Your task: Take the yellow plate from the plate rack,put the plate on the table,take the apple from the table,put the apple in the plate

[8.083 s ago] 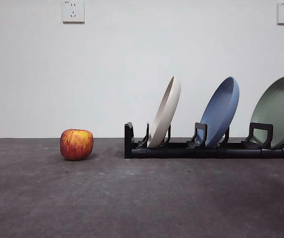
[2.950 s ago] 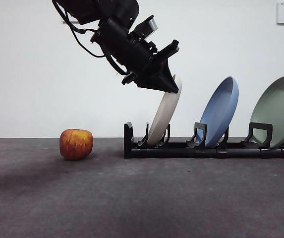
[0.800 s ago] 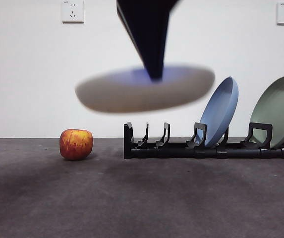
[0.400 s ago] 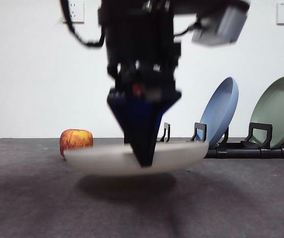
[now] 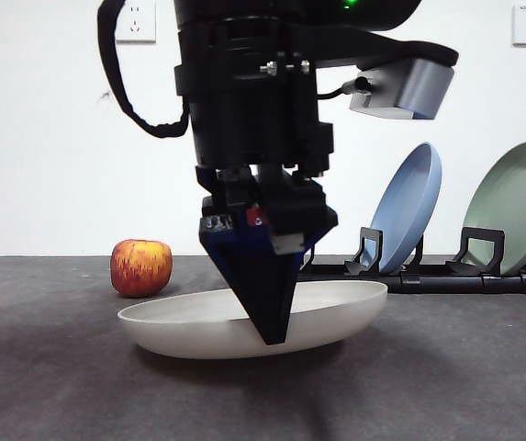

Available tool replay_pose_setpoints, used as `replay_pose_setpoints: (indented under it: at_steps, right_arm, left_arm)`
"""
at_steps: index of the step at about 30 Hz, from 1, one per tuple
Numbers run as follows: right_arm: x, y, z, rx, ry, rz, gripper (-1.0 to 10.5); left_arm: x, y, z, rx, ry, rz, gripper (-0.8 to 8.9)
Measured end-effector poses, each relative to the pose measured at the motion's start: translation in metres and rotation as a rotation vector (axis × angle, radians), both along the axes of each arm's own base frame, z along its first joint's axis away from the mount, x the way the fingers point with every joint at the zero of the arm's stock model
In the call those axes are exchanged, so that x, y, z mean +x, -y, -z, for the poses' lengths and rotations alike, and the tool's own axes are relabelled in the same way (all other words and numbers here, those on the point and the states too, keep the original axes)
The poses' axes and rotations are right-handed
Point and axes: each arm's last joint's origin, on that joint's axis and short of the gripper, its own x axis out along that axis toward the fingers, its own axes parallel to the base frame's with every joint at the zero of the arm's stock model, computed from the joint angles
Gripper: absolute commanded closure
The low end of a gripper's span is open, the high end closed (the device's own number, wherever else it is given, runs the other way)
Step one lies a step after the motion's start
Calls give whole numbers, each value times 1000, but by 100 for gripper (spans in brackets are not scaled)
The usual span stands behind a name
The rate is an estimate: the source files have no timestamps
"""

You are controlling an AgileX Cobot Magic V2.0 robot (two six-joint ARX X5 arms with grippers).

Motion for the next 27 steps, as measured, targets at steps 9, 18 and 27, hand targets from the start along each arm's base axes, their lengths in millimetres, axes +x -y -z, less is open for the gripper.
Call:
replay_pose_setpoints:
  at_steps: [9,18,27]
  right_arm:
    - [0,0,0,0,0,0,348]
    - [0,0,0,0,0,0,348]
    - [0,0,0,0,0,0,348]
  left_arm:
    - [1,2,2,-15,2,-5,820]
    - [-4,10,21,46,-6,5,814]
    - [-7,10,23,41,-45,-55,492]
